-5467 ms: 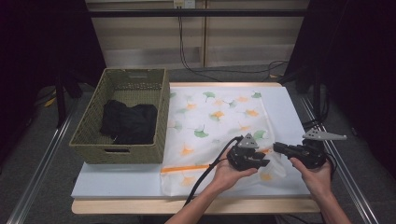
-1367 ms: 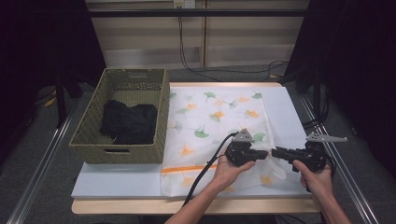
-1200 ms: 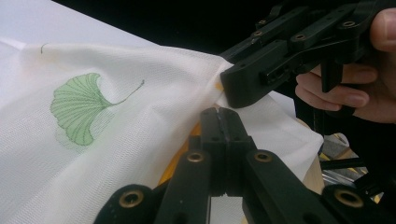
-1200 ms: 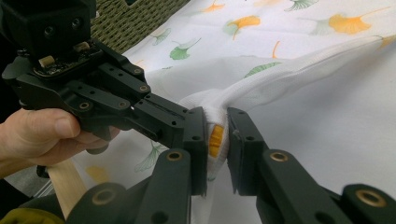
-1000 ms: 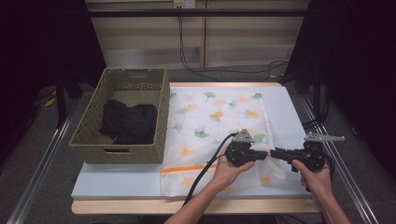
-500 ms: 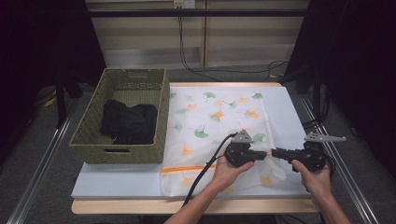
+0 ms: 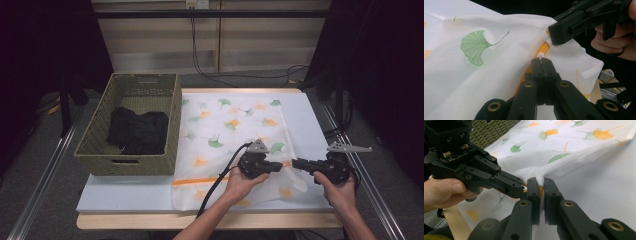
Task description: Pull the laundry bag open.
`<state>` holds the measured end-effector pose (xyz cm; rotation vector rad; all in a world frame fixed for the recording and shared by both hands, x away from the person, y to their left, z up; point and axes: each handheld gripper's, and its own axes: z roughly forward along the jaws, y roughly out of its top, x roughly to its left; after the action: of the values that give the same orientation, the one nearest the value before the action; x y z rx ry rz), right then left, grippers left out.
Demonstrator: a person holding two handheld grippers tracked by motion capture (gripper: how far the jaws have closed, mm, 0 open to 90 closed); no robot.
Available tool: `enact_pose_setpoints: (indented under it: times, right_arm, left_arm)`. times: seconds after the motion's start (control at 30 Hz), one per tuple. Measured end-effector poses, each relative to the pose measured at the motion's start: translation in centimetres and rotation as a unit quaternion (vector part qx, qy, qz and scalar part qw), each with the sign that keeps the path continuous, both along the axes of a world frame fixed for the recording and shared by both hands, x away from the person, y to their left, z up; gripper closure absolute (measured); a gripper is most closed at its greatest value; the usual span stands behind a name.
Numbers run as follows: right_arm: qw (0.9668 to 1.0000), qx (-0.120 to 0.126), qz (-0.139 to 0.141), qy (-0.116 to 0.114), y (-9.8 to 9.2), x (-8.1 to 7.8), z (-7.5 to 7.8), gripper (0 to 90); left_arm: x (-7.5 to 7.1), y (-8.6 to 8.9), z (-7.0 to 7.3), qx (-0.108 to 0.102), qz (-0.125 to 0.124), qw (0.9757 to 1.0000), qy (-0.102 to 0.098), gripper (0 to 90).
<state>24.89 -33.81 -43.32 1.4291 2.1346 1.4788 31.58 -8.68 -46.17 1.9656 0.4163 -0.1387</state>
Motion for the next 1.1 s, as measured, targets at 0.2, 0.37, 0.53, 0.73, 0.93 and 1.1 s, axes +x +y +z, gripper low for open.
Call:
enact_pose_setpoints:
  times: [0.2,0.37,0.53,0.73,0.93,1.1]
  right_arm:
    - [1.0000,-0.003,0.000,-0.001,0.10,-0.02,0.02,85.1]
    - [1.0000,-0.002,0.000,-0.001,0.09,-0.02,0.03,85.1]
    - [1.0000,-0.003,-0.002,-0.001,0.11,-0.06,0.07,85.1]
    - [1.0000,-0.002,-0.003,-0.004,0.00,-0.04,0.09,85.1]
    - [1.0000,-0.003,-0.004,-0.004,-0.01,-0.03,0.08,85.1]
    - [1.0000,-0.005,-0.006,-0.006,0.03,-0.07,0.16,85.1]
  left_arm:
    - [-0.12,0.25,-0.25,-0.005,0.003,1.0000,0.006,90.0]
    - [-0.10,0.49,-0.29,-0.006,0.003,1.0000,0.006,90.0]
    - [-0.09,0.69,-0.36,-0.002,0.004,1.0000,0.004,90.0]
    - [0.07,0.88,-0.55,-0.004,0.006,0.9999,0.008,90.0]
    - [0.00,0.84,-0.54,-0.004,0.007,0.9999,0.008,90.0]
    - [0.03,0.96,-0.49,-0.002,0.008,0.9999,0.006,90.0]
